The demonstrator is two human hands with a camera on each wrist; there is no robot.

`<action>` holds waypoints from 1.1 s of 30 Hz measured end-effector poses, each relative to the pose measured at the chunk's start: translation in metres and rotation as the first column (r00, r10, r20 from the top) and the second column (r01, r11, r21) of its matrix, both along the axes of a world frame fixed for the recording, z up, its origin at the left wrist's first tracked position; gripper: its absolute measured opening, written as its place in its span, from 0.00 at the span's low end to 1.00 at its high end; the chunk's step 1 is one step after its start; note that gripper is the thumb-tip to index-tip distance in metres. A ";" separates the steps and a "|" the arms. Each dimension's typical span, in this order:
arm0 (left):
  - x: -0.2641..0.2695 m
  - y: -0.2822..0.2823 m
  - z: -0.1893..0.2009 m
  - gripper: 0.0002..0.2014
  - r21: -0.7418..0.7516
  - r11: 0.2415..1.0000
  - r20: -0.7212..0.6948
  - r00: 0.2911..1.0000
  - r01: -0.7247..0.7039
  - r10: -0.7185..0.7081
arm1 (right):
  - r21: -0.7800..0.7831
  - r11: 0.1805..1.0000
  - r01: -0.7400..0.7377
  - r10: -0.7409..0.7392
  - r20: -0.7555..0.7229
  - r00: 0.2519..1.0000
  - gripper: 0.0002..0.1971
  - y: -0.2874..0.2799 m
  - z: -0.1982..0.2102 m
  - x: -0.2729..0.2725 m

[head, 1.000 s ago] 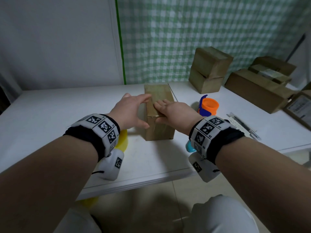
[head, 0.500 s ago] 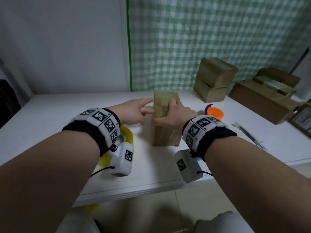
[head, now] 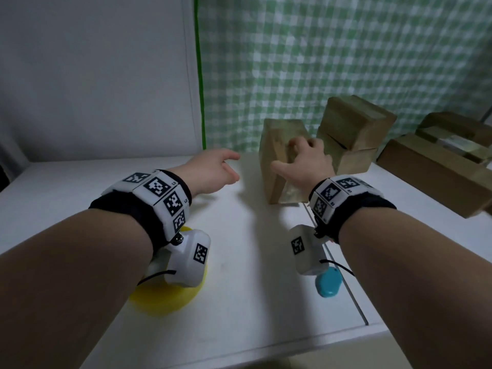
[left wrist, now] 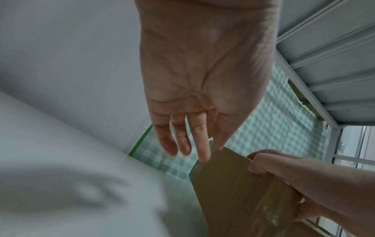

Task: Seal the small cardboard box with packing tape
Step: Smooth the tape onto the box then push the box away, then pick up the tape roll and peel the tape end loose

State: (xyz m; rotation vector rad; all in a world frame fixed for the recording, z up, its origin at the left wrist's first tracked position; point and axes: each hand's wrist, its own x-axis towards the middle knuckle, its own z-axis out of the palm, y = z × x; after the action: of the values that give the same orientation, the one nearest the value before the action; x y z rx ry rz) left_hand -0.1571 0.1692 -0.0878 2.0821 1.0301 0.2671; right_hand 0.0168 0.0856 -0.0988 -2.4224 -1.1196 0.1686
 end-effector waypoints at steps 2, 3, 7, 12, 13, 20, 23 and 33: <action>0.010 0.011 -0.004 0.27 0.011 1.000 0.000 1.000 0.001 -0.001 | 0.013 1.000 -0.003 0.003 -0.009 1.000 0.36 0.014 -0.003 0.011; 0.015 0.016 -0.005 0.26 0.016 1.000 -0.002 1.000 0.005 -0.005 | 0.015 1.000 -0.008 0.008 -0.014 1.000 0.36 0.021 -0.005 0.016; 0.030 0.029 -0.011 0.25 0.037 0.999 -0.016 1.000 0.024 -0.023 | 0.030 0.999 -0.021 0.021 -0.008 1.000 0.35 0.044 -0.015 0.032; 0.035 0.034 -0.020 0.23 0.027 1.000 -0.019 1.000 0.008 -0.008 | -0.063 0.997 -0.034 0.036 0.026 0.999 0.32 0.054 -0.024 0.041; 0.034 0.032 -0.021 0.23 0.026 1.000 -0.024 1.000 0.006 -0.005 | -0.104 0.993 -0.048 0.052 0.039 0.998 0.33 0.053 -0.024 0.041; 0.008 0.002 -0.006 0.21 0.029 1.000 -0.215 0.976 0.002 0.004 | -0.046 0.994 -0.100 0.106 0.178 0.978 0.27 0.019 -0.007 0.017; -0.017 -0.021 0.002 0.23 0.039 0.999 -0.448 0.894 0.030 -0.010 | -0.080 0.983 -0.168 0.178 0.152 0.972 0.17 -0.002 -0.010 0.000; -0.059 -0.074 -0.030 0.47 0.107 0.994 -0.662 0.746 -0.001 0.072 | -0.370 0.892 -0.259 0.257 -0.057 0.965 0.17 -0.074 -0.037 -0.047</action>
State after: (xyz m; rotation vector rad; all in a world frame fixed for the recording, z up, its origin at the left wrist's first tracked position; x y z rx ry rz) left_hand -0.2162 0.0956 -0.1182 2.3020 1.4951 -0.4684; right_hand -0.0300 0.0120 -0.1360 -2.5794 -1.5238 0.5199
